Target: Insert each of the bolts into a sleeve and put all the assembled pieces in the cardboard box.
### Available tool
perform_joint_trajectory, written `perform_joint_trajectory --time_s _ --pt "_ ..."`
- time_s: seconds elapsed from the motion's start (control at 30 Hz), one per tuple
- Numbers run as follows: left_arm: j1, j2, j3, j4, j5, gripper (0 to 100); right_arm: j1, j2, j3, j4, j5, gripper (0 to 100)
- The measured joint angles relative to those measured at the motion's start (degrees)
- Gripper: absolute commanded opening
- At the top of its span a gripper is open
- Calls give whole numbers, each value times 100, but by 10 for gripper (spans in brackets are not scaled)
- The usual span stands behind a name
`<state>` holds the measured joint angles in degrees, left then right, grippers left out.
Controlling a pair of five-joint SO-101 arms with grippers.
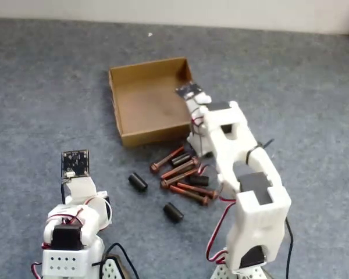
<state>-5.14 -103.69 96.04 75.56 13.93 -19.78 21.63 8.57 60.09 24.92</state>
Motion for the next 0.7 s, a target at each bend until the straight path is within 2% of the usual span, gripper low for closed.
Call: perform_joint_trajectory --time_s 0.27,0.53,0.7 --pt "0 0 0 0 0 7 273 -325 35 0 0 5" --pt "0 0 0 0 0 7 343 -2462 1064 536 -44 5" --pt "0 0 0 0 0 10 369 -3947 2040 571 -738 5"
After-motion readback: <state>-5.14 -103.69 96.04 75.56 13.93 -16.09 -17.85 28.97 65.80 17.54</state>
